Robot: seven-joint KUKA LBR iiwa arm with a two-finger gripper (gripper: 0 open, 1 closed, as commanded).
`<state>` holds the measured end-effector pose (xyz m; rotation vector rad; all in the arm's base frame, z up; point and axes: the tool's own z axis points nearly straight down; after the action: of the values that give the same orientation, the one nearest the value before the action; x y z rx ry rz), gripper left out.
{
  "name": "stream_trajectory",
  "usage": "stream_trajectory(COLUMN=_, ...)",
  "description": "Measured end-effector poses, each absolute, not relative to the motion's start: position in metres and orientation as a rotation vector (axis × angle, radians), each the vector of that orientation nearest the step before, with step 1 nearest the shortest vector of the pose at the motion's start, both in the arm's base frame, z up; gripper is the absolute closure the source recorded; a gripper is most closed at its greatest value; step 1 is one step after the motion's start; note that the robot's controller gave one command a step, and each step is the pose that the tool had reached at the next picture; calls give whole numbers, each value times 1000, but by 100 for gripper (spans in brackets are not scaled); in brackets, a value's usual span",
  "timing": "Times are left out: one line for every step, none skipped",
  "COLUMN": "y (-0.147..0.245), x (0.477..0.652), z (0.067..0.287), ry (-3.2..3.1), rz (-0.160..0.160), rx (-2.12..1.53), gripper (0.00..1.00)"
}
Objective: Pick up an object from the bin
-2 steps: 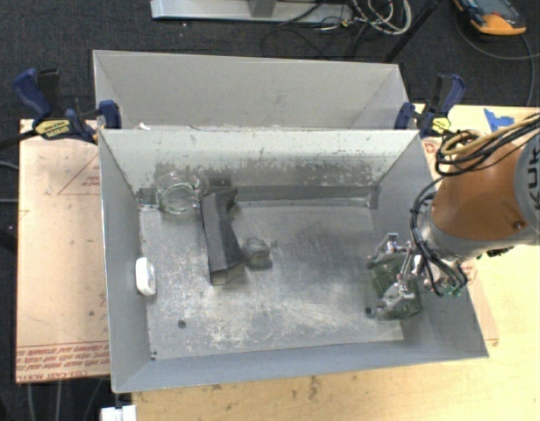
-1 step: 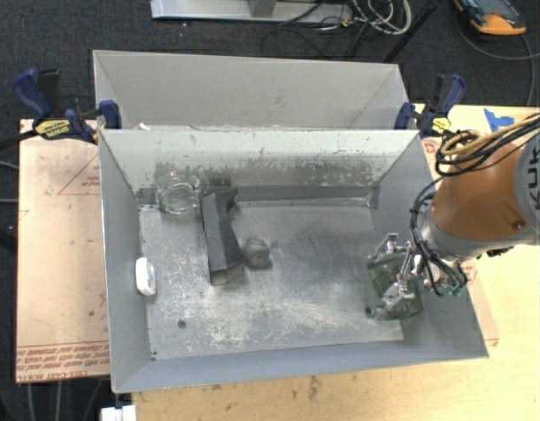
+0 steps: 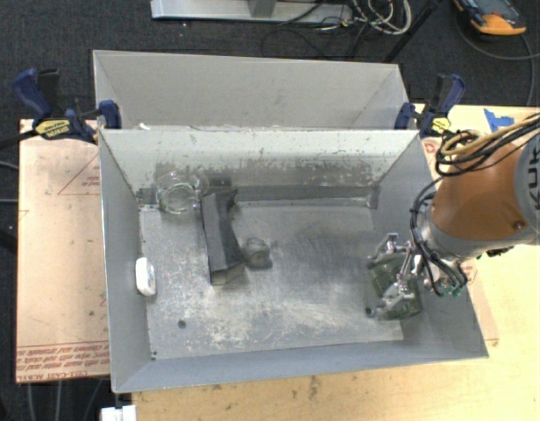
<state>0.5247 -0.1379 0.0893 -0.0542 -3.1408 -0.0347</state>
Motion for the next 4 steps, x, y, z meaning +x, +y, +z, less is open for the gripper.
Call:
stream_trajectory(y=-138, x=525, z=89, ry=-3141, rz=-35, rx=-54, gripper=100)
stream_trajectory(y=-138, x=525, z=89, ry=-3141, rz=-35, rx=-54, gripper=100)
stream_trajectory(y=-138, x=525, z=89, ry=-3141, rz=-35, rx=-54, gripper=100)
stream_trajectory(y=-138, x=525, z=89, ry=-3141, rz=-34, rx=-54, gripper=100)
